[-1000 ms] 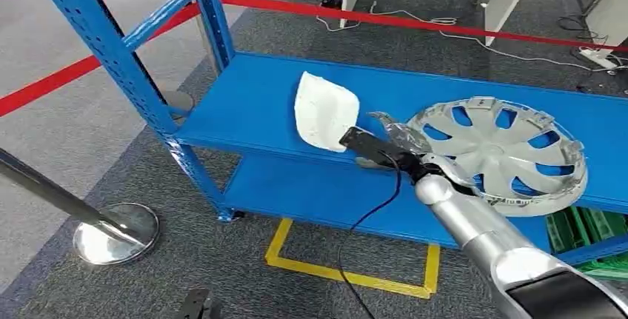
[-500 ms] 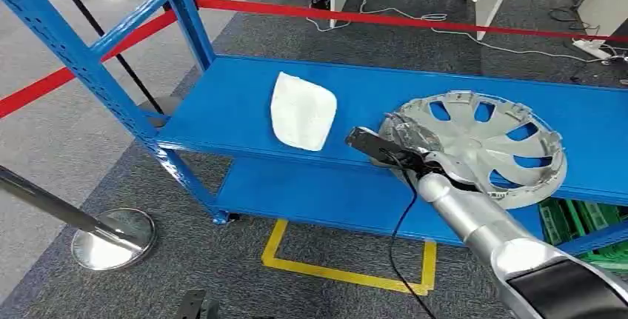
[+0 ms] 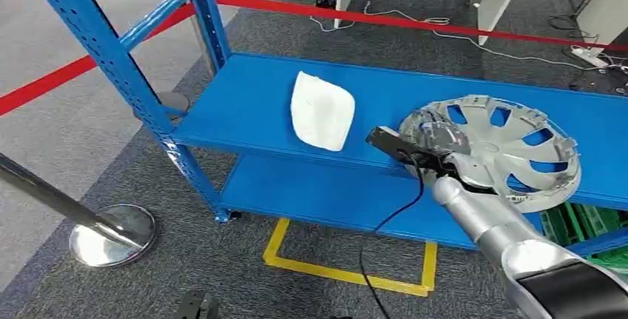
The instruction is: Take the parts from the cabinet and place them on the table.
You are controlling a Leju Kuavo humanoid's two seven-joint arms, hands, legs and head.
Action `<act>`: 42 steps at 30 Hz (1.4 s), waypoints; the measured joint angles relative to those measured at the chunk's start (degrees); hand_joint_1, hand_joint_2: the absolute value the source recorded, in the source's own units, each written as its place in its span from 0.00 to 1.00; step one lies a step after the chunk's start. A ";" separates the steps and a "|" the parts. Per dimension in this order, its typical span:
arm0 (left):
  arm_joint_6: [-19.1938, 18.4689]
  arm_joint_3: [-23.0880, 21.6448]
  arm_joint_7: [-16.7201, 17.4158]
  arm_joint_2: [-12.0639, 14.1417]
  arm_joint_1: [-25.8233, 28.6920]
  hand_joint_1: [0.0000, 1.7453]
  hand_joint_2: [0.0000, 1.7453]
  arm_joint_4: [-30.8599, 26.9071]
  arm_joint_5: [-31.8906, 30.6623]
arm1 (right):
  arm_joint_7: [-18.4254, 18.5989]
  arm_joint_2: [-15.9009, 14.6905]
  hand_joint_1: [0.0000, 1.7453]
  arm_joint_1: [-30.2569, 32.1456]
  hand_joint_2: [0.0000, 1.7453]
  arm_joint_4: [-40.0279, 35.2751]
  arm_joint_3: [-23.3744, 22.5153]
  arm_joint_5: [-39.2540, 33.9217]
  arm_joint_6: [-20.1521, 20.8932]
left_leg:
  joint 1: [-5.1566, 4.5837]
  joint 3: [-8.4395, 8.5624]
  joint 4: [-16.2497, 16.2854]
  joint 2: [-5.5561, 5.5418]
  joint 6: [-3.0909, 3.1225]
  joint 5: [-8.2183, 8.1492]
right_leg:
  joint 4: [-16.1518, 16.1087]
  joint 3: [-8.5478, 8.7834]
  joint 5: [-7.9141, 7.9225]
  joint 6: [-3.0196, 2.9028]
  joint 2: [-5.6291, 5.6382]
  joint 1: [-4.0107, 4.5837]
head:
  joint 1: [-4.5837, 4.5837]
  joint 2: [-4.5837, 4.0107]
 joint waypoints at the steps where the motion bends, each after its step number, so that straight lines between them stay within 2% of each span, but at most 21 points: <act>1: -0.02 0.00 0.00 0.00 -0.03 0.00 0.00 0.00 -0.09 | 1.30 -0.20 0.00 -0.09 1.00 0.39 -0.39 1.31 0.50 | -0.12 0.06 0.06 -0.01 -0.33 -0.16 | -5.00 2.45 1.22 0.12 -0.17 -0.19 | 0.02 0.00; 7: -0.02 0.00 0.02 0.13 -0.16 0.00 0.00 0.00 -0.39 | 8.32 -1.09 0.00 -1.32 1.00 3.38 -1.94 7.42 0.70 | -0.30 -0.14 0.53 0.00 -2.05 -0.65 | -5.96 3.40 1.08 -2.25 0.17 -0.11 | -0.17 0.00; 10: 0.02 -0.02 0.04 0.13 -0.20 0.00 0.00 0.00 -0.70 | 9.28 -1.62 0.00 -1.97 1.00 4.85 -2.97 8.52 1.52 | -0.20 -5.50 12.14 0.06 -2.48 -6.79 | -5.98 3.42 1.04 -2.82 0.00 -0.15 | -0.68 0.00; 12: 0.11 -0.02 0.07 0.15 -0.18 0.00 0.00 0.00 -0.74 | 9.83 -1.92 0.00 -2.20 1.00 5.73 -3.78 9.27 2.10 | -0.20 -8.25 18.11 0.06 -2.54 -8.38 | -5.97 3.41 1.09 -2.85 -0.04 -0.14 | -0.66 0.00; 14: 0.11 0.00 0.22 0.20 -0.21 0.00 0.00 0.00 -0.76 | 10.53 -2.05 0.00 -2.60 1.00 6.51 -4.37 10.14 3.24 | -0.11 -5.83 13.78 0.08 -2.44 -4.97 | -5.97 3.49 1.20 -2.65 0.02 -0.25 | -0.68 0.00; 16: 0.11 0.00 0.22 0.20 -0.30 0.00 0.00 0.00 -0.83 | 11.12 -2.21 0.00 -3.28 1.00 7.30 -5.05 10.75 4.55 | 0.15 -0.18 3.87 0.15 -2.56 -1.03 | -5.91 3.57 1.30 -2.07 0.12 -0.41 | -0.70 0.00; 17: 0.09 -0.02 0.22 0.04 -0.47 0.00 0.00 0.00 -0.90 | 11.32 -2.45 0.00 -3.42 1.00 7.41 -5.20 10.93 4.79 | 0.32 1.58 0.49 0.16 -2.90 -1.62 | -5.60 3.25 1.17 -1.53 0.15 0.16 | -0.96 0.00; 19: 0.09 -0.02 0.22 0.02 -0.50 0.00 0.00 0.00 -0.94 | 11.76 -3.04 0.00 -3.59 1.00 8.00 -5.68 11.38 5.11 | 0.23 1.12 0.60 -0.30 -1.78 -1.45 | -6.17 3.21 1.52 -0.93 0.22 0.18 | -0.70 0.00; 20: 0.07 -0.02 0.22 0.02 -0.44 0.00 0.00 0.00 -1.05 | 11.93 -3.12 0.05 -3.58 1.00 8.35 -6.01 11.77 5.11 | 0.08 1.07 0.62 -0.30 -1.41 -1.38 | -6.51 3.38 1.76 -0.56 0.25 0.03 | -0.70 0.00; 21: 0.07 -0.02 0.22 0.00 -0.45 0.00 0.00 0.00 -1.07 | 12.06 -3.19 0.42 -3.55 1.00 8.57 -6.18 11.98 5.20 | 0.17 1.10 0.49 -0.28 -0.93 -1.15 | -6.67 3.41 1.86 -0.24 0.27 -0.08 | -0.70 0.00; 22: 0.07 -0.02 0.22 0.00 -0.48 0.00 0.00 0.00 -1.09 | 12.15 -3.39 1.00 -3.52 1.00 8.78 -6.36 12.23 5.27 | 0.35 1.14 0.34 -0.12 -0.46 -0.92 | -6.26 3.00 1.52 0.03 0.17 -0.17 | -0.70 0.00; 23: 0.07 -0.02 0.22 0.00 -0.51 0.00 0.00 0.00 -1.09 | 12.22 -3.56 1.00 -3.49 1.00 9.00 -6.43 12.35 5.51 | 0.33 1.10 0.34 -0.12 -0.10 -0.85 | -4.20 2.21 -0.14 0.15 -0.01 -0.12 | -0.33 0.00; 26: 0.07 0.00 0.22 0.00 -0.40 0.00 0.00 0.00 -1.09 | 12.04 -3.65 1.00 -3.24 1.00 9.81 -6.53 12.52 5.70 | 0.01 0.87 0.35 -0.10 0.32 -0.81 | 9.80 -4.29 -6.59 0.34 0.00 -0.09 | 0.04 0.00; 27: 0.07 0.00 0.22 0.00 -0.40 0.00 0.00 0.00 -1.09 | 11.82 -3.65 1.00 -3.05 1.00 9.99 -6.66 12.63 5.70 | -0.07 0.86 0.36 -0.10 0.35 -0.81 | 11.98 -5.39 -6.98 0.30 0.01 -0.08 | 0.04 0.00; 29: 0.09 0.00 0.22 0.00 -0.40 0.00 0.00 0.00 -1.09 | 11.62 -3.63 1.00 -2.95 1.00 10.23 -7.23 12.85 5.77 | -0.11 0.96 0.37 -0.13 0.36 -0.83 | 8.02 -3.40 -3.89 0.02 0.01 -0.06 | 0.07 0.00; 31: 0.09 0.00 0.22 0.00 -0.40 0.00 0.00 0.00 -1.09 | 11.25 -3.65 1.00 -3.09 1.00 10.29 -7.80 12.87 5.77 | -0.11 1.15 0.39 -0.17 0.21 -0.92 | -2.69 2.14 0.77 -0.31 -0.02 -0.06 | 0.15 0.00; 32: 0.09 0.00 0.22 0.00 -0.43 0.00 0.00 0.00 -1.09 | 10.99 -3.65 1.00 -3.21 1.00 10.32 -8.00 12.87 5.77 | -0.31 1.07 0.46 -0.21 -0.12 -1.01 | -6.05 3.70 0.49 -0.43 -0.11 0.01 | 0.13 0.00; 36: 0.09 0.00 0.22 0.02 -0.43 0.00 0.00 0.00 -1.07 | 10.40 -3.63 1.00 -3.24 1.00 10.47 -8.92 12.96 5.72 | -0.20 0.97 0.01 -0.28 -1.44 -0.56 | -6.05 3.66 1.05 -1.55 0.08 0.48 | 0.09 0.00; 38: 0.11 0.00 0.22 0.11 -0.46 0.00 0.00 0.00 -1.07 | 10.31 -3.61 1.00 -3.58 1.00 10.49 -9.35 13.11 5.62 | -0.29 0.32 1.62 -0.08 -2.12 -2.09 | -6.53 3.95 1.36 -2.21 -0.02 -0.09 | -0.04 0.00; 41: 0.11 0.00 0.22 0.13 -0.41 0.00 0.00 0.00 -0.89 | 9.68 -3.61 1.00 -3.57 1.00 10.64 -9.66 13.22 5.51 | -0.13 -6.06 14.79 -0.02 -2.63 -8.43 | -6.53 3.82 1.32 -2.51 -0.22 -0.13 | -0.30 0.00; 42: 0.11 -0.02 0.22 0.15 -0.41 0.00 0.00 0.00 -0.90 | 9.68 -3.58 1.00 -3.49 1.00 10.69 -9.83 13.24 5.46 | -0.13 -7.47 17.39 -0.01 -2.69 -9.05 | -6.53 3.79 1.32 -2.50 -0.28 -0.13 | -0.31 0.00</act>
